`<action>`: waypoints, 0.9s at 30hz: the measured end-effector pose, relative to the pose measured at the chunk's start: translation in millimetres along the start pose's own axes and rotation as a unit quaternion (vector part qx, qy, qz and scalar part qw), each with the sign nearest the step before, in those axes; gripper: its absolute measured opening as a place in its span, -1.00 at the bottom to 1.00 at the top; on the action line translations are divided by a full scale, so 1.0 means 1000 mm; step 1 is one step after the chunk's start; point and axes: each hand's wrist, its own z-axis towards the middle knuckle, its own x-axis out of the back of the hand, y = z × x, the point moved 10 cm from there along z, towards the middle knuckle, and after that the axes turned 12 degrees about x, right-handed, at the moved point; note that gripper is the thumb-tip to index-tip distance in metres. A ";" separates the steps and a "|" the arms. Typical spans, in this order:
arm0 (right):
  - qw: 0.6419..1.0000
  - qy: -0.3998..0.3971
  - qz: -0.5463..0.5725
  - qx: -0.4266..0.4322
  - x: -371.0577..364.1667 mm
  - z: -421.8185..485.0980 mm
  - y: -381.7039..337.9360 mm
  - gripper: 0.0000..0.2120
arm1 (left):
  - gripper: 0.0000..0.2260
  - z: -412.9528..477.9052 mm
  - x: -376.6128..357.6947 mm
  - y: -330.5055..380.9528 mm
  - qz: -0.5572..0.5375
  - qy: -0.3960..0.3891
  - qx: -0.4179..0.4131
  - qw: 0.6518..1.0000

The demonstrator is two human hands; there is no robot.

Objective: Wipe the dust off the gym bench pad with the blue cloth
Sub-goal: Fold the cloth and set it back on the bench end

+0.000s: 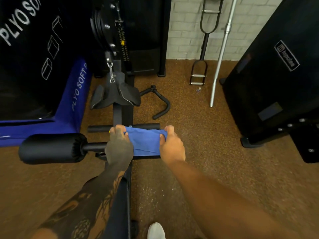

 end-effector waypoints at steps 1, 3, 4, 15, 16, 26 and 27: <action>1.000 0.003 0.003 0.009 0.001 0.000 -0.002 -0.78 | -0.87 -0.001 0.003 -0.001 0.000 0.005 0.005 1.000; 1.000 0.006 0.003 0.027 0.003 0.003 -0.007 -0.81 | -0.86 0.000 0.005 -0.005 -0.010 0.005 0.022 1.000; 0.999 0.004 -0.002 0.033 0.003 0.006 -0.008 -0.82 | -0.86 0.001 0.005 -0.006 -0.008 0.006 0.019 1.000; 0.926 -0.141 -0.263 0.231 -0.016 0.016 -0.040 -0.45 | -0.59 -0.009 -0.033 0.024 0.273 -0.061 -0.256 0.926; 0.916 -0.176 -0.271 0.237 -0.024 0.014 -0.036 -0.42 | -0.52 -0.010 -0.043 0.020 0.309 -0.090 -0.268 0.908; 0.890 -0.223 -0.324 0.231 -0.045 -0.001 -0.007 -0.40 | -0.39 -0.014 -0.060 -0.002 0.336 -0.121 -0.273 0.893; 0.890 -0.223 -0.324 0.229 -0.046 -0.001 -0.007 -0.41 | -0.39 -0.014 -0.059 -0.003 0.336 -0.123 -0.270 0.894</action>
